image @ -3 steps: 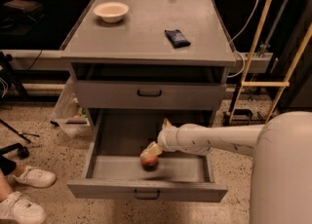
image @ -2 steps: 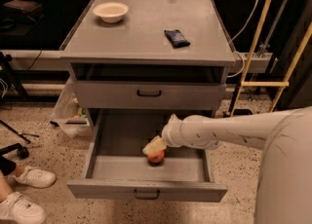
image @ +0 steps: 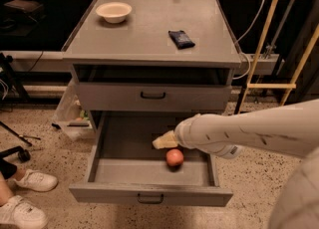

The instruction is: Place apple into middle drawer

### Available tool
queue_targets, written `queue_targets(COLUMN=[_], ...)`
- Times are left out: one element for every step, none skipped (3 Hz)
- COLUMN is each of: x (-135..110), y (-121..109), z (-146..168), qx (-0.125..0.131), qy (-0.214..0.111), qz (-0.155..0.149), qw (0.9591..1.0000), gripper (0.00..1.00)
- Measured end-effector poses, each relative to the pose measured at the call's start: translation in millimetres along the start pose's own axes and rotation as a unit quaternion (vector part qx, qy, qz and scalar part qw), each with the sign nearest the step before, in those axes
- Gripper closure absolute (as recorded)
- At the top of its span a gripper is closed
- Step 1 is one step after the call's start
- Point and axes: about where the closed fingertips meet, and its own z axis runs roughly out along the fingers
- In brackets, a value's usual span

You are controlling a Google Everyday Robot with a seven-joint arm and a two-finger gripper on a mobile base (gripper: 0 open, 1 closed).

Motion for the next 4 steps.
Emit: queue_targets(x=[-2.4, -2.4, 5.0, 30.6], y=[-18.5, -18.6, -50.1, -94.6], z=[-21.9, -22.0, -72.0, -166.8], qx=[0.040, 0.040, 0.063, 0.105], qy=[-0.012, -0.012, -0.038, -0.085], qz=[0.028, 0.028, 0.082, 0.179], qw=[0.9987, 0.9987, 0.9939, 0.9746], gripper=[0.00, 0.00, 0.00, 0.00])
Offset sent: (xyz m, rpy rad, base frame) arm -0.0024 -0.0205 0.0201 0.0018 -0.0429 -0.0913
